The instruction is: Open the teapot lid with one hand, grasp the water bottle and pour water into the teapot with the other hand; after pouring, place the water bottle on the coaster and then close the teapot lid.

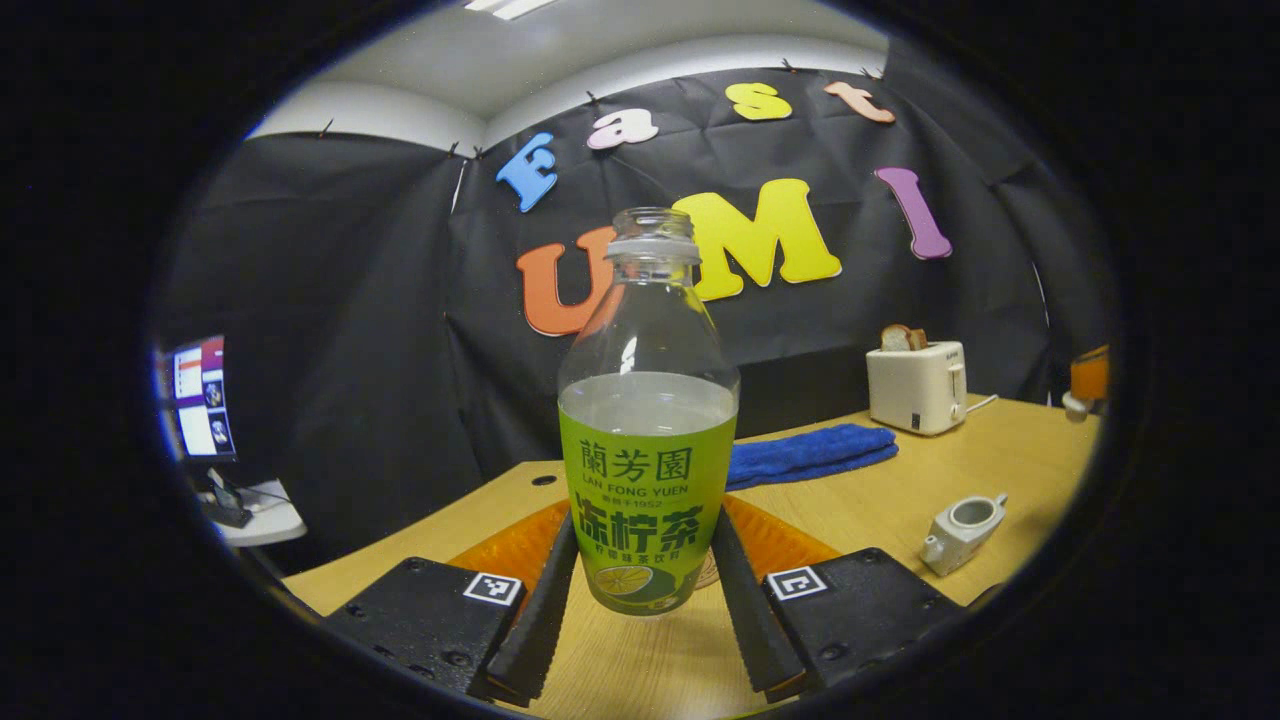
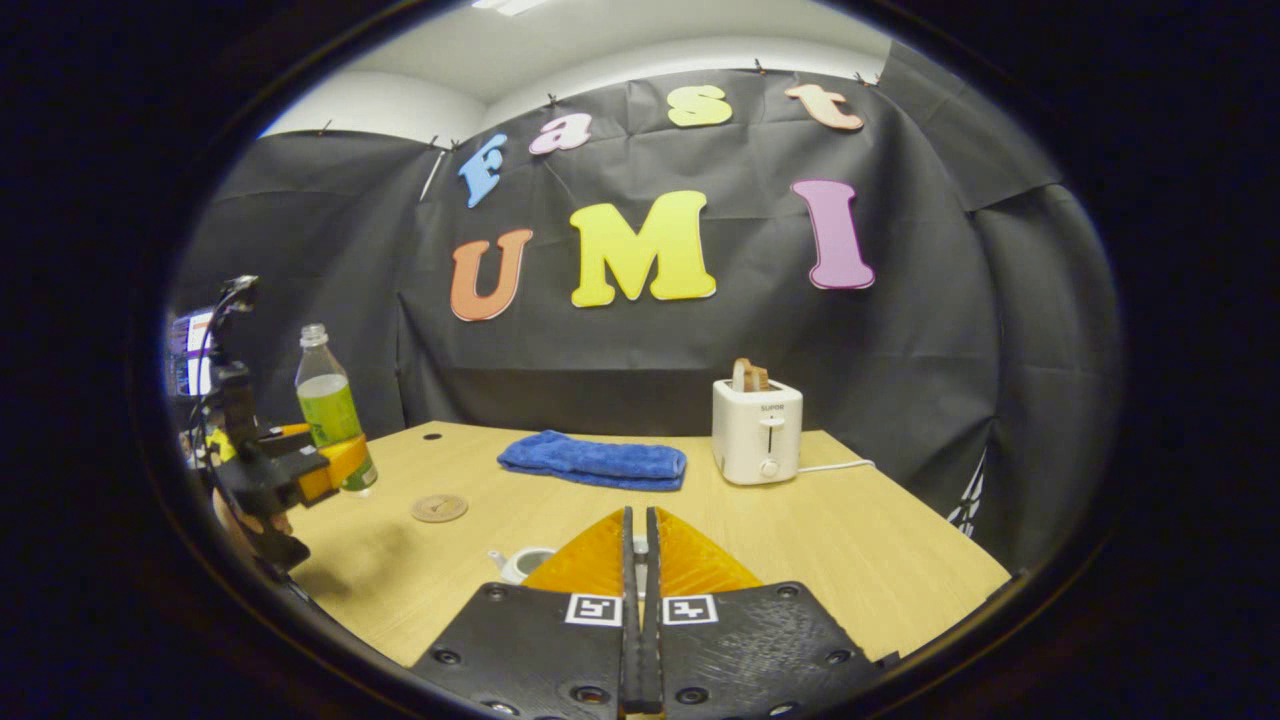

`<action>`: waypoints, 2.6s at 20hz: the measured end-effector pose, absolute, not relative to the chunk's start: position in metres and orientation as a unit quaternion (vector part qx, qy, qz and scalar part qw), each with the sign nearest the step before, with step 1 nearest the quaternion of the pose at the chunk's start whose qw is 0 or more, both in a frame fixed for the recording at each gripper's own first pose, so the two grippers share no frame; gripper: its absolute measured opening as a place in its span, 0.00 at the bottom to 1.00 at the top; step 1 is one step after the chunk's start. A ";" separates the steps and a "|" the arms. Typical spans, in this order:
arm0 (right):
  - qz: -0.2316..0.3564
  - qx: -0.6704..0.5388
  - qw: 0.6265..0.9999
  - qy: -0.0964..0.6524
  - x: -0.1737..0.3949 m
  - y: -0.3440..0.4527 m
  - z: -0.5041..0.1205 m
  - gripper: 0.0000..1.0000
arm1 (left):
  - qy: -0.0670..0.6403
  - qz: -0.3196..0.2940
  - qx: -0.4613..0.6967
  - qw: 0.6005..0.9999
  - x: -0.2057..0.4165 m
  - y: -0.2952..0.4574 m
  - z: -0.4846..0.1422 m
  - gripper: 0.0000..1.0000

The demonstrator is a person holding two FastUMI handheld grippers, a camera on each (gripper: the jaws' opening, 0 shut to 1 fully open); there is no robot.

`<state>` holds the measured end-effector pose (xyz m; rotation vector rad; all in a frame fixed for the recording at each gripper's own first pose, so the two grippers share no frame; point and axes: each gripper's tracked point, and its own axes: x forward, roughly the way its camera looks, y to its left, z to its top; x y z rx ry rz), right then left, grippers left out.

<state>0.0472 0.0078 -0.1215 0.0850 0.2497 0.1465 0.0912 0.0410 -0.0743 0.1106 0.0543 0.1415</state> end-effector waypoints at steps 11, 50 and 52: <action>0.077 0.041 0.985 0.152 0.055 0.014 -0.148 0.00 | 0.080 0.011 -0.024 0.996 0.178 0.039 -0.133 0.76; 0.130 0.031 0.981 0.142 0.085 0.108 -0.157 0.00 | 0.051 0.006 0.045 0.998 0.023 0.031 -0.117 0.96; 0.120 0.036 0.981 0.147 0.091 0.105 -0.165 0.00 | 0.066 0.001 0.039 0.997 0.019 0.032 -0.127 0.96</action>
